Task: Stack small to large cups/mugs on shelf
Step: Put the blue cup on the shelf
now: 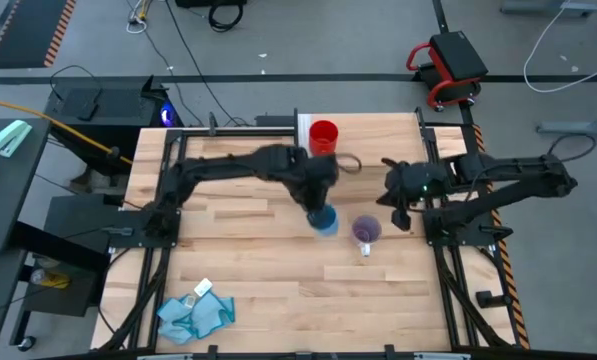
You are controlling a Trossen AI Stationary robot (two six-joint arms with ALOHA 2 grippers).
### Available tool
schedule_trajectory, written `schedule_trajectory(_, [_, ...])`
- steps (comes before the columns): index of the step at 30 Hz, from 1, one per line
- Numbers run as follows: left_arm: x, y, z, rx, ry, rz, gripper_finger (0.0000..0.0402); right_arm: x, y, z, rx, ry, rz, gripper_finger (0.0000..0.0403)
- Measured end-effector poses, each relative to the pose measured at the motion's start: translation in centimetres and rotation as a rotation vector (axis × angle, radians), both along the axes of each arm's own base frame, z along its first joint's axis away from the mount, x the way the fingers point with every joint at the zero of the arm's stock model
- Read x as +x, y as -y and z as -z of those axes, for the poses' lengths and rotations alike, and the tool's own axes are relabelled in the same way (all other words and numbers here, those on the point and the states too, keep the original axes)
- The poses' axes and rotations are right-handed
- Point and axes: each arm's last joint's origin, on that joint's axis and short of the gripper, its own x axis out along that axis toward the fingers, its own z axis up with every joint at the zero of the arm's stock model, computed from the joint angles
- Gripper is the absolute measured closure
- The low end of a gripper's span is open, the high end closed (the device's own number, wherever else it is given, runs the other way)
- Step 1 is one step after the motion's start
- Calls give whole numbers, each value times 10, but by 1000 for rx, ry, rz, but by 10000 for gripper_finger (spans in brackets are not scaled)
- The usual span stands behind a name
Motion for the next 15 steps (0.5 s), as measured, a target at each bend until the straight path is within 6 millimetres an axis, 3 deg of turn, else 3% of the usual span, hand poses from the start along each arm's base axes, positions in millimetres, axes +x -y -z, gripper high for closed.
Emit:
schedule_trajectory(4, [11, 15, 24, -12, -71, 16, 391, -6, -18, 3, 17, -30, 24, 400])
schedule_trajectory(8, [20, 17, 43, -17, -114, 3, 393, -6, -34, 4, 7, -14, 18, 400])
schedule_trajectory(15, [28, 19, 62, -31, -150, -26, 389, 9, -65, 28, -7, -82, -72, 400])
